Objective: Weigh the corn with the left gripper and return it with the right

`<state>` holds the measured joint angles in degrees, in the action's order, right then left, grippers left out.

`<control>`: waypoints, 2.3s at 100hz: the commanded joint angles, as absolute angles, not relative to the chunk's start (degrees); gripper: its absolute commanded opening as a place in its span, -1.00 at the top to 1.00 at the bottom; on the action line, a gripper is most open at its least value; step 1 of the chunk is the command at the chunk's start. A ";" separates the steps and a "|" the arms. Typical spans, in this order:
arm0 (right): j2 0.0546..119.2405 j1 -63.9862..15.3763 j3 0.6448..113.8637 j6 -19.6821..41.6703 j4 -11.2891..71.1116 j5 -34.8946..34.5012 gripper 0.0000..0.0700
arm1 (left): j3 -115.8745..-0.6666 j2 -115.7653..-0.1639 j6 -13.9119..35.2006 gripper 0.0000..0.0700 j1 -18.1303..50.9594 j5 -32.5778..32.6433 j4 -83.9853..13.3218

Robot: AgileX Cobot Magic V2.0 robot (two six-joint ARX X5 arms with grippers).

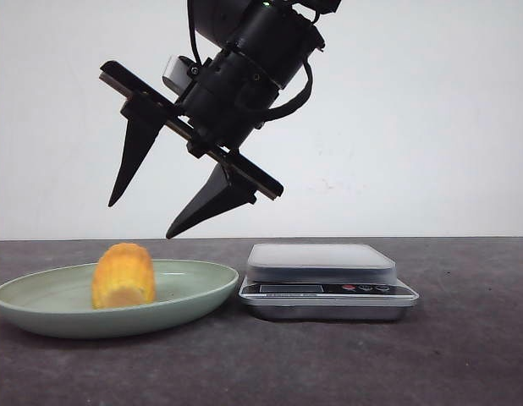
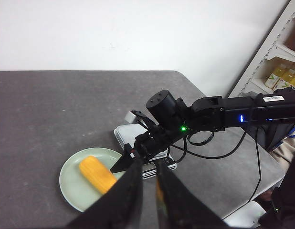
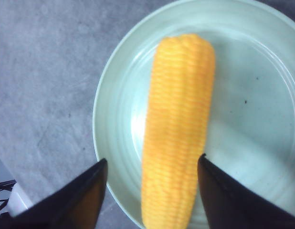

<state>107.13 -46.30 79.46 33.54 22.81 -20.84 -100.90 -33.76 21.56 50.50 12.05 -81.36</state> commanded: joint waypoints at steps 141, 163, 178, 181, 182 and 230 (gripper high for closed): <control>23.18 -51.40 59.33 -3.66 29.85 21.10 0.98 | -89.62 -34.04 25.08 0.99 51.03 19.68 -83.35; 21.89 -51.40 59.35 -3.66 29.63 21.04 0.98 | -89.69 -34.04 25.02 0.99 51.03 19.68 -83.24; 21.89 -51.40 59.35 -3.66 29.65 21.06 0.98 | -89.69 -34.04 25.02 0.99 51.03 19.70 -83.11; 21.89 -51.40 59.35 -3.66 29.65 21.06 0.98 | -89.69 -34.04 25.02 0.99 51.03 19.70 -83.11; 21.89 -51.40 59.33 -3.64 29.63 21.06 0.98 | -89.69 -34.04 25.02 0.99 51.03 19.70 -83.11; 21.56 -49.91 59.09 -3.64 29.71 20.91 0.98 | -89.69 -34.04 25.02 0.99 51.03 19.70 -83.11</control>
